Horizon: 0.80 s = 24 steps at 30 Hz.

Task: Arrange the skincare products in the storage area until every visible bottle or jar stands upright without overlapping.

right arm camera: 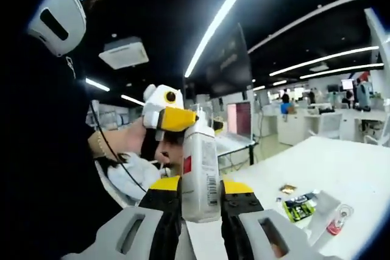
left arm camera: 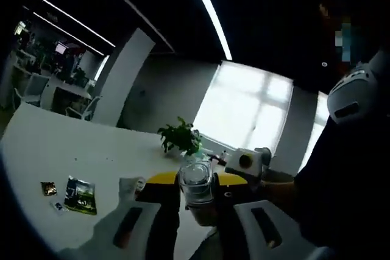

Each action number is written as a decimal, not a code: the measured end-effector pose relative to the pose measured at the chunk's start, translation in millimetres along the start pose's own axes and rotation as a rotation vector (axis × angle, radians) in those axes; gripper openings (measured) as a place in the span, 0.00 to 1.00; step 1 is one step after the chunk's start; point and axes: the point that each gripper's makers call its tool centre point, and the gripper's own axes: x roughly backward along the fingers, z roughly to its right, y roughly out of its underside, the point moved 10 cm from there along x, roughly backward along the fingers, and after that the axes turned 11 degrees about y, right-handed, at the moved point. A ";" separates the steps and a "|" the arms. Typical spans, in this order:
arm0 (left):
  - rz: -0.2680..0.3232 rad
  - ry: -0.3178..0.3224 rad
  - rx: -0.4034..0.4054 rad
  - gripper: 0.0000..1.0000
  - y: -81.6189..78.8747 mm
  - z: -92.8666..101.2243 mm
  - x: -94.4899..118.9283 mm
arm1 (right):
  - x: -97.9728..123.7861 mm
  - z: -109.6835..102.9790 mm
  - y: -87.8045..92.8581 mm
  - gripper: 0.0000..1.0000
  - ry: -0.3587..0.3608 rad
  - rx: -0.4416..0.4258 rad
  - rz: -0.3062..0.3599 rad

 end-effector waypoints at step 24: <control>-0.469 0.155 -0.225 0.14 0.8 8.3 -41.7 | 9.1 9.8 6.8 0.19 -0.069 0.029 -0.069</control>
